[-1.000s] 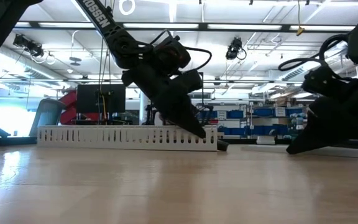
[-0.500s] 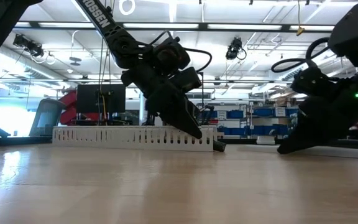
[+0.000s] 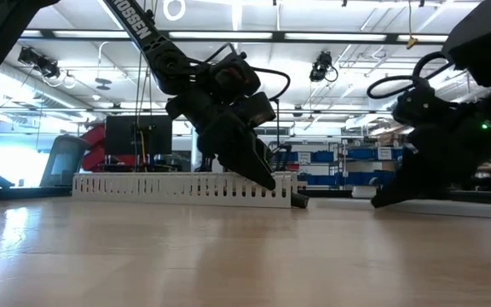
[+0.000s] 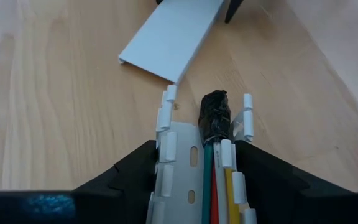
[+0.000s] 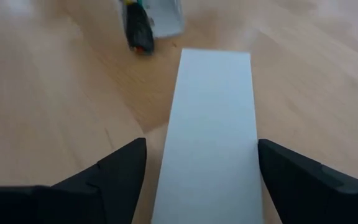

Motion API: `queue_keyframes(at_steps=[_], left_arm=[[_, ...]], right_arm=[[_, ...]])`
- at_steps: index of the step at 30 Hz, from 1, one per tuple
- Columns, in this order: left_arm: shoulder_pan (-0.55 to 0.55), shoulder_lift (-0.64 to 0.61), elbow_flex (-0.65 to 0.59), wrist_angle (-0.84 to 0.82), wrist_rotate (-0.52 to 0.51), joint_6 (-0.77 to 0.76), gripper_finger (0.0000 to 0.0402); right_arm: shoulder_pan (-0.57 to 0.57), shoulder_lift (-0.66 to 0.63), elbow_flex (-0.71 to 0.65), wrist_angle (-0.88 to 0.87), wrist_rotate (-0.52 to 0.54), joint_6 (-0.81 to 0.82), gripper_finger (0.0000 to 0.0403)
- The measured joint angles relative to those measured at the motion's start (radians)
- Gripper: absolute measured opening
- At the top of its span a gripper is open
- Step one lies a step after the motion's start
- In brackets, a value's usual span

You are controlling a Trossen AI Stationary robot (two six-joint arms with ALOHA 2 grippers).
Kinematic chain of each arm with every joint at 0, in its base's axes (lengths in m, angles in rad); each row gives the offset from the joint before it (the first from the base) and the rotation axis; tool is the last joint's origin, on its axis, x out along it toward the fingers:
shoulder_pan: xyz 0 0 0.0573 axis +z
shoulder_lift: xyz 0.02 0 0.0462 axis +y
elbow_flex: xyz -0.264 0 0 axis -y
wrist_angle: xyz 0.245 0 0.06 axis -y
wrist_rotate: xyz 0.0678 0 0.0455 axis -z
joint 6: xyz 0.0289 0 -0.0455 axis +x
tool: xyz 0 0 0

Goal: Ziptie cables
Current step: Close the white cable duct with the cover

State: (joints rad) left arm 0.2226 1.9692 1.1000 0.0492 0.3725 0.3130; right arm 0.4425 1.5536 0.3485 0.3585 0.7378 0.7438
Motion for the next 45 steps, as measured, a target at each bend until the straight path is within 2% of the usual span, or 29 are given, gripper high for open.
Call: queue_keyframes(at_steps=[7, 11, 21, 30, 38, 45], left_arm=[[0.000, 0.001, 0.000, -0.001, 0.010, -0.002, 0.0218], [0.000, 0.001, 0.000, -0.001, 0.010, -0.002, 0.0218], [0.000, 0.001, 0.000, 0.000, 0.010, -0.003, 0.0218], [0.000, 0.001, 0.000, 0.001, 0.010, -0.006, 0.0218], [0.000, 0.001, -0.001, 0.000, 0.011, -0.010, 0.0218], [0.000, 0.001, -0.001, 0.000, 0.011, -0.011, 0.0218]], right_arm=[[-0.025, 0.000, 0.001, 0.079, -0.003, -0.080, 0.0293], [-0.046, -0.002, 0.002, 0.059, -0.055, -0.087, 0.0293], [-0.066, -0.004, 0.003, -0.028, -0.070, -0.113, 0.0293], [-0.065, -0.003, 0.007, -0.026, 0.010, -0.113, 0.0293], [-0.058, -0.006, 0.008, -0.026, 0.026, -0.080, 0.0293], [-0.039, -0.095, 0.008, -0.089, 0.085, -0.086, 0.0293]])
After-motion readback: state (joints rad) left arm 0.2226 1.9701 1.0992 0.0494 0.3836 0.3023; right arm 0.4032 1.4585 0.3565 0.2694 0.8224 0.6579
